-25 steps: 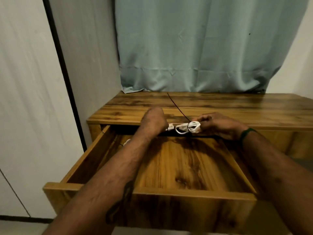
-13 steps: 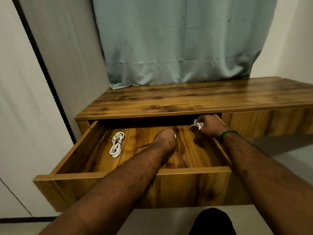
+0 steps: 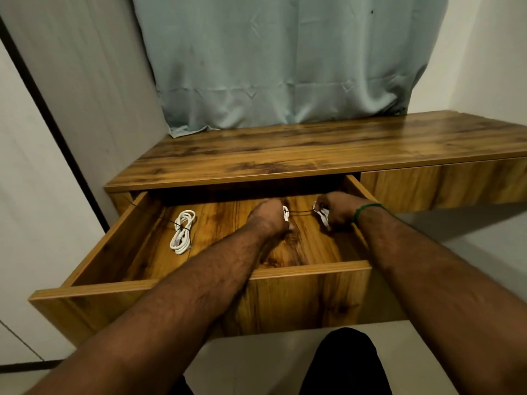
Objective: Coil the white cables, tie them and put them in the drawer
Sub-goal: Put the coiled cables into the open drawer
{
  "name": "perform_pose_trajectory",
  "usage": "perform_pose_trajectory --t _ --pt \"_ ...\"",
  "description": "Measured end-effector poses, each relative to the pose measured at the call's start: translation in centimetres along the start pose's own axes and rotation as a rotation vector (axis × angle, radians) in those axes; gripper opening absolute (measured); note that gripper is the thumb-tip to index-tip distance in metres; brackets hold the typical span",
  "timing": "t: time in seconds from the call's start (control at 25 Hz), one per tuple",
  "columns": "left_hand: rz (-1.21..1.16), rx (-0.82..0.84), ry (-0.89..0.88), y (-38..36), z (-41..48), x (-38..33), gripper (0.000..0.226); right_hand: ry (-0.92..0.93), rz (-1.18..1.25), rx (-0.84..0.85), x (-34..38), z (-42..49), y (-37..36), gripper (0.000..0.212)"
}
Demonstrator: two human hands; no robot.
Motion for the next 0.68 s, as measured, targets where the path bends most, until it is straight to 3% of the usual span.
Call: perform_pose_trajectory --t 0.2,0.4,0.52,0.68 --pt "-0.01 -0.059 0.022 2.4 -1.5 0.5 0.045 0.056 0.001 -0.043 1.6 -2.1 0.9 0.048" --pt "-0.116 -0.09 0.051 6.9 -2.9 3.7 0.041 0.16 0.123 -0.277 6.0 -6.6 2.4 0.031" --pt "-0.147 -0.153 0.025 8.1 -7.2 5.7 0.037 0.191 0.306 -0.305 8.8 -11.8 -0.5 0.025" --pt "-0.029 -0.304 0.044 7.1 -16.0 8.9 0.026 0.222 0.192 -0.421 10.1 -17.2 -7.0 0.034"
Point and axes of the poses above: each hand's wrist, its own z-axis towards the middle knuckle, its own y-axis out of the back of the hand, x = y × z, the point moved 1 cm from there along z, towards the middle knuckle, and after that the axes turned 13 degrees about z, right-handed, at the moved point
